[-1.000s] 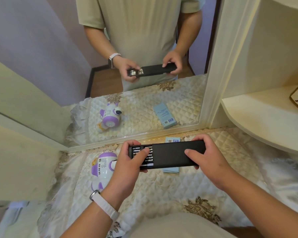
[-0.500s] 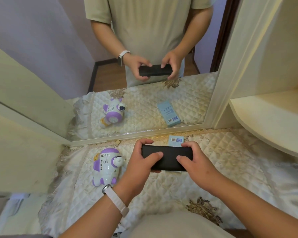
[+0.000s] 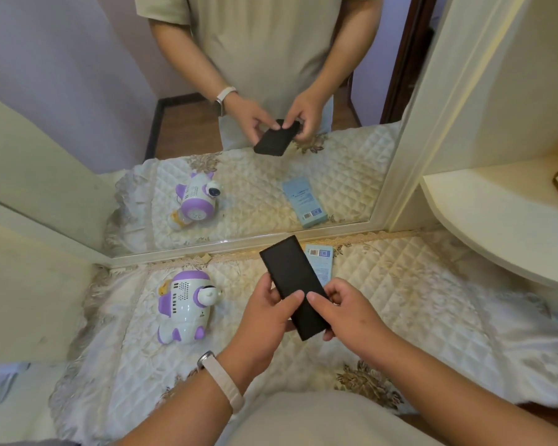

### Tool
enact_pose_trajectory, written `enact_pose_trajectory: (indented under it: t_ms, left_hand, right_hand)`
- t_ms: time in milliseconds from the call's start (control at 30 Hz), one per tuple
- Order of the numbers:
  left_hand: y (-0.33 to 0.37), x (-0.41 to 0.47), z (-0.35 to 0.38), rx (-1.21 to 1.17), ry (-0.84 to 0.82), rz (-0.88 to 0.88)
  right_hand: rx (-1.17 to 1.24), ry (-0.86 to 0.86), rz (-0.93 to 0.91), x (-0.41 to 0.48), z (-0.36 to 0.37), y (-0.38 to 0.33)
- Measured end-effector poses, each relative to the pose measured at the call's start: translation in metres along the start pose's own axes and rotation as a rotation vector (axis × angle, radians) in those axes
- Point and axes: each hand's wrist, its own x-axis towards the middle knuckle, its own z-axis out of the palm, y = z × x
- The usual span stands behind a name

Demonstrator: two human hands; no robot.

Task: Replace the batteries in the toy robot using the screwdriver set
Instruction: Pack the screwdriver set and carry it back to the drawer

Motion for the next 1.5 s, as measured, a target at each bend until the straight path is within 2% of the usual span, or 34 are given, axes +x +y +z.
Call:
enact_pose_trajectory:
  t_ms: [167,267,400,600,900,1033,1167,1267,1433,1500]
  left_hand:
    - [-0.003,0.013,-0.013,-0.008,0.068,-0.023]
    - [-0.008,0.025,-0.026,-0.029,0.151,-0.051]
    - [-0.017,0.038,-0.042,-0.054,0.226,-0.101]
    - [-0.029,0.046,-0.058,-0.031,0.233,-0.149]
    - [-0.037,0.050,-0.071,-0.025,0.188,-0.188]
    - [-0.040,0.050,-0.072,0.000,0.177,-0.207]
    - [-0.040,0.046,-0.071,0.007,0.167,-0.208]
    - [-0.039,0.042,-0.071,0.008,0.185,-0.201]
    - [-0.032,0.027,-0.069,-0.029,0.240,-0.178]
    - [-0.028,0.017,-0.065,-0.051,0.253,-0.160]
  right_hand:
    - [-0.081,-0.036,0.025,0.016,0.008,0.021]
    - [-0.161,0.036,0.043,0.036,0.004,0.046]
    - [-0.403,0.087,0.033,0.058,-0.003,0.077]
    - [-0.696,-0.034,-0.009,0.081,0.005,0.094]
    - [-0.799,0.051,-0.003,0.100,0.018,0.092]
    - [-0.726,0.127,0.086,0.105,0.027,0.081]
    - [-0.642,0.229,0.099,0.111,0.033,0.078]
    - [-0.501,0.266,0.099,0.113,0.032,0.080]
    - [-0.123,0.257,0.126,0.110,0.029,0.076]
    - [-0.086,0.242,0.159,0.106,0.029,0.080]
